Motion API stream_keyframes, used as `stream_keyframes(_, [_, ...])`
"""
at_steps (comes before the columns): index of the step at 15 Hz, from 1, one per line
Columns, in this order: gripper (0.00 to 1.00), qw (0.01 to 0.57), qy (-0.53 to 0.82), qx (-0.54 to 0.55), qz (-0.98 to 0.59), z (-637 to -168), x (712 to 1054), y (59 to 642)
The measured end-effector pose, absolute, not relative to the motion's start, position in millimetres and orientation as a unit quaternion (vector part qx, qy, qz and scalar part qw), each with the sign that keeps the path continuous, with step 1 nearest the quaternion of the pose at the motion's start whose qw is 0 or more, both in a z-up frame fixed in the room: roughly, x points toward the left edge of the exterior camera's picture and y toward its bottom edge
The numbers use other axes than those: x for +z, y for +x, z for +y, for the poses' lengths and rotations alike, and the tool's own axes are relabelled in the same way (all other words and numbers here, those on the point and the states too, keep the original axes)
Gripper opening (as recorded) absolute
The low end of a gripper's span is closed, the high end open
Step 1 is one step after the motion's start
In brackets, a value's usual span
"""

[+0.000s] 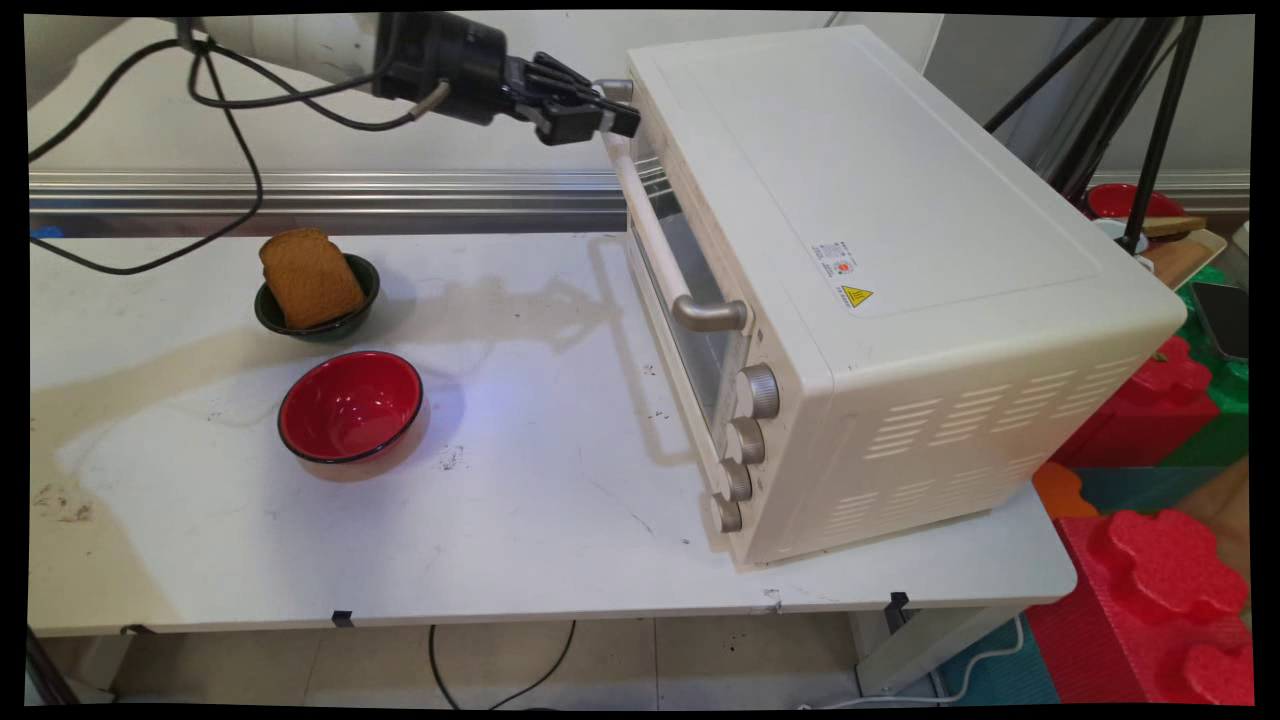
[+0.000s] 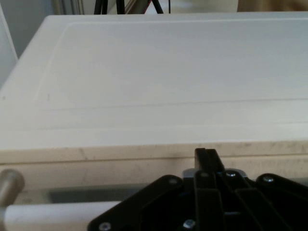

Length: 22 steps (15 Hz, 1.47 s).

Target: Open the oven

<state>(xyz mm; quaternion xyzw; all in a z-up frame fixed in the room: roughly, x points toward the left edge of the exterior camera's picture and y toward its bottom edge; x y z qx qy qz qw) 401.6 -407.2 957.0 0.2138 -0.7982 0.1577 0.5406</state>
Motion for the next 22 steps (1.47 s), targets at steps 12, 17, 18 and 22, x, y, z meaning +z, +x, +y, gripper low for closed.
stream_keyframes(12, [0.00, 0.501, 0.192, 0.156, -0.830, -422, 937, 377])
stream_keyframes(17, [0.00, 0.481, 0.183, 0.154, -0.844, -416, 934, 384])
stream_keyframes(18, [0.00, 0.474, 0.181, 0.153, -0.848, -414, 934, 388])
stream_keyframes(22, [0.00, 0.447, 0.175, 0.141, -0.866, -401, 928, 404])
